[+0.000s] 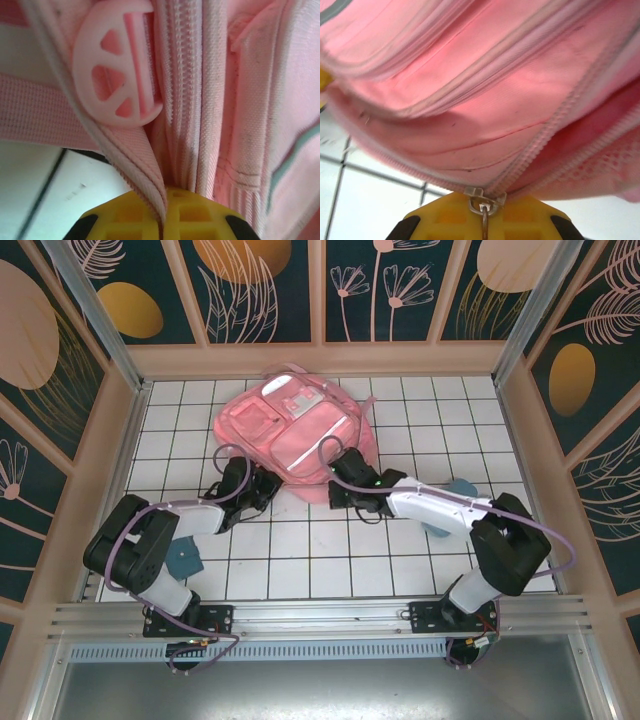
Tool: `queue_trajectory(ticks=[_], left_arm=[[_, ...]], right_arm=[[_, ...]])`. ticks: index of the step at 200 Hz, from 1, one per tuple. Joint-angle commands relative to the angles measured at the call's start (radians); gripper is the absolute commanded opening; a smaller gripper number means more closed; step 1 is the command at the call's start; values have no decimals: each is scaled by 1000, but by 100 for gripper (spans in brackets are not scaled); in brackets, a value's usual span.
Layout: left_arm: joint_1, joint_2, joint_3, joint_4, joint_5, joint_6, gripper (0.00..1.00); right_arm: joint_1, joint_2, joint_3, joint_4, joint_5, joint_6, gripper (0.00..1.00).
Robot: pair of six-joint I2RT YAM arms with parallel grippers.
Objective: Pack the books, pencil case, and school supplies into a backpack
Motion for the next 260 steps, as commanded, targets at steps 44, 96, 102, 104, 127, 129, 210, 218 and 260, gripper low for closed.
queue_trajectory(ticks=[44,96,102,104,127,129,210,218,260], left_arm=[[22,-83,77,-219,-172,132,54],[25,-306,-55,-284,-125,86,63],[23,-316,-69,-261,-88,69,63],[23,-318,-74,-253,-72,63,63],[12,-308,-117,-135,64,-15,61],[10,-305,-120,-120,72,-21,61],[-31,-145,-150,115,131,-172,32],[-30,-145,-154,101,111,-171,26],[-31,-147,-164,6,-2,-132,5]], right_arm=[[129,39,44,162,-192,46,0],[131,139,125,177,-180,61,0],[132,143,126,182,-187,61,0],[132,144,126,183,-189,60,0],[135,153,128,181,-204,52,0],[136,153,128,181,-205,51,0],[153,147,129,141,-182,49,0],[154,140,125,124,-159,49,0],[148,96,99,-37,57,80,0]])
